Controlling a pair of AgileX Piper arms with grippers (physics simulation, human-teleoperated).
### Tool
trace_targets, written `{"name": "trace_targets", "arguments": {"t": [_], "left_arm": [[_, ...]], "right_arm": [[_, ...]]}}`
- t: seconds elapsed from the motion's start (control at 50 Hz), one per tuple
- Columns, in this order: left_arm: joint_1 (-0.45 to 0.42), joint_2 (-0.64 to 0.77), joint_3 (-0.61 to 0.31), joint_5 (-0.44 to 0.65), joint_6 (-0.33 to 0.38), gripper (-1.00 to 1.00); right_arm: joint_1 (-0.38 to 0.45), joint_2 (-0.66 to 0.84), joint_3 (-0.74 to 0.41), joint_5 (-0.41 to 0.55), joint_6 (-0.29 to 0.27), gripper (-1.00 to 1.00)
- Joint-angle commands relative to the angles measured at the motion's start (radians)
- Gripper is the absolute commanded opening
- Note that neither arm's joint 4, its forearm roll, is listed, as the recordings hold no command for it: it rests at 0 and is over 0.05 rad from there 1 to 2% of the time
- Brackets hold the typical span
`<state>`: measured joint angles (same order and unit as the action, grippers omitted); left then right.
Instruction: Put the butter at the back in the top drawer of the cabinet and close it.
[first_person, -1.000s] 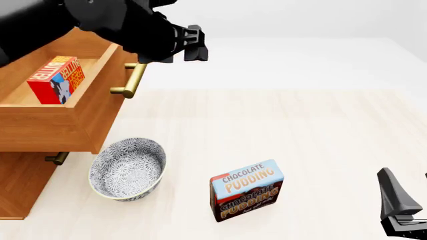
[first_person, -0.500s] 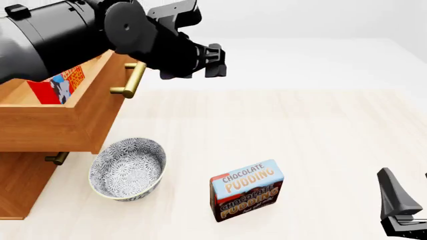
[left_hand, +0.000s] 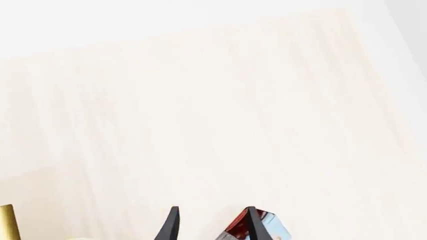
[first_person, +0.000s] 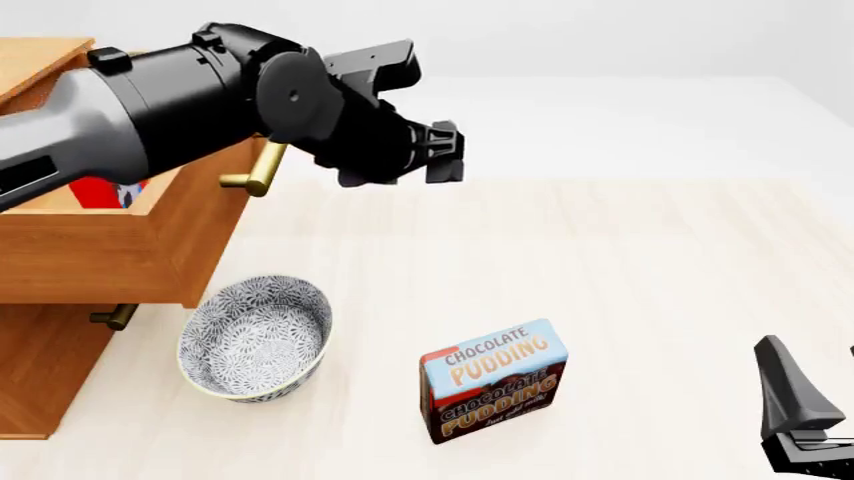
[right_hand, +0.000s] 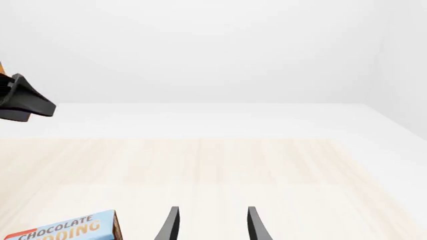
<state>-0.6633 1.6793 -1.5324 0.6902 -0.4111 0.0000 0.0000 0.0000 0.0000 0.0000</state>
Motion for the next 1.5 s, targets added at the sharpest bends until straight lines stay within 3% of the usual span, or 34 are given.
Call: {"name": "trace_targets", "arguments": {"t": [0.02, 0.2, 1.5], "left_arm": [[0.007, 0.011, 0.022, -0.015, -0.005, 1.0], [0.053, 0.004, 0.027, -0.014, 0.026, 1.0], [0.178, -0.021, 0.108, -0.036, 0.059, 1.0]], "right_arm": [[0.0, 0.0, 0.0, 0.0, 0.0, 1.0], [0.0, 0.0, 0.0, 0.0, 0.0, 1.0], [0.0, 0.0, 0.0, 0.0, 0.0, 1.0]]}}
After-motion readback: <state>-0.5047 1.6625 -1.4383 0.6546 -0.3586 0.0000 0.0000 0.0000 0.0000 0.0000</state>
